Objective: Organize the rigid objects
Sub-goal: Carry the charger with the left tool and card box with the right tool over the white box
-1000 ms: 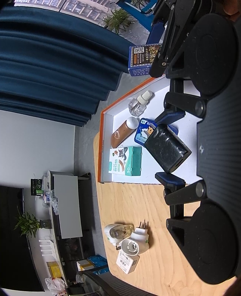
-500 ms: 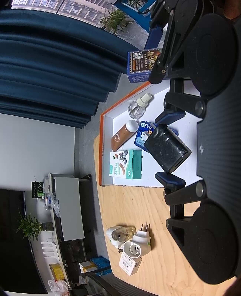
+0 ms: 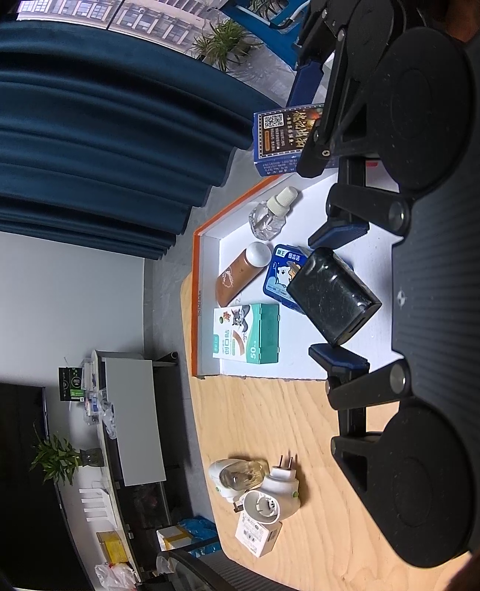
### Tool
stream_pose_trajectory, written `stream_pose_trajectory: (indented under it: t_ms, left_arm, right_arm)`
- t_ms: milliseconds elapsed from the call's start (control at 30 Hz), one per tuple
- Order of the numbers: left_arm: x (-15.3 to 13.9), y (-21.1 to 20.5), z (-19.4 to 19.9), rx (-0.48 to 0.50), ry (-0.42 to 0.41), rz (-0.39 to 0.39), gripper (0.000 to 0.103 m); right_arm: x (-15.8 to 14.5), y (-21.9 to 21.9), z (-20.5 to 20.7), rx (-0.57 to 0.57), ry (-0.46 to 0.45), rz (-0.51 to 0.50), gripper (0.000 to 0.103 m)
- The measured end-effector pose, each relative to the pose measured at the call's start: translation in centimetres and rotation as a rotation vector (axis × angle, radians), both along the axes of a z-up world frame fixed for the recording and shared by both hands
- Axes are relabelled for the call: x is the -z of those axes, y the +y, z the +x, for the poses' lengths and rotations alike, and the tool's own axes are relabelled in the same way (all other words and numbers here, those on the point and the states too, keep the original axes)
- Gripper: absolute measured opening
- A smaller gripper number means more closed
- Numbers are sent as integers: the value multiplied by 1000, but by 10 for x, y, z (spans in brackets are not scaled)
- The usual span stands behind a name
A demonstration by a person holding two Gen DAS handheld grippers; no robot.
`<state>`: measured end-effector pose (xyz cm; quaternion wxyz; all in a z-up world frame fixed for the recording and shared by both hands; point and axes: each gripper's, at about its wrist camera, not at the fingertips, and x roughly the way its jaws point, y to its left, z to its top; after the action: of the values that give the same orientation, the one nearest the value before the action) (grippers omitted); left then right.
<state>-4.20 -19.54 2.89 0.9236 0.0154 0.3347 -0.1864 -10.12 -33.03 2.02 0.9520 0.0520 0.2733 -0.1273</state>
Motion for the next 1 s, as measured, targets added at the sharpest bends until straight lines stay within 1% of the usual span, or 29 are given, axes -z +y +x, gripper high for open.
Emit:
stream_pose_trajectory:
  t_ms: [500,1000]
  left_arm:
    - [6,-1,5,-2,15,8,57]
    - [11,0,11,16,40,4,57]
  right_arm:
    - [9,-5,10,6,20,13,71]
    - [13,-16,18,11,40,42,71]
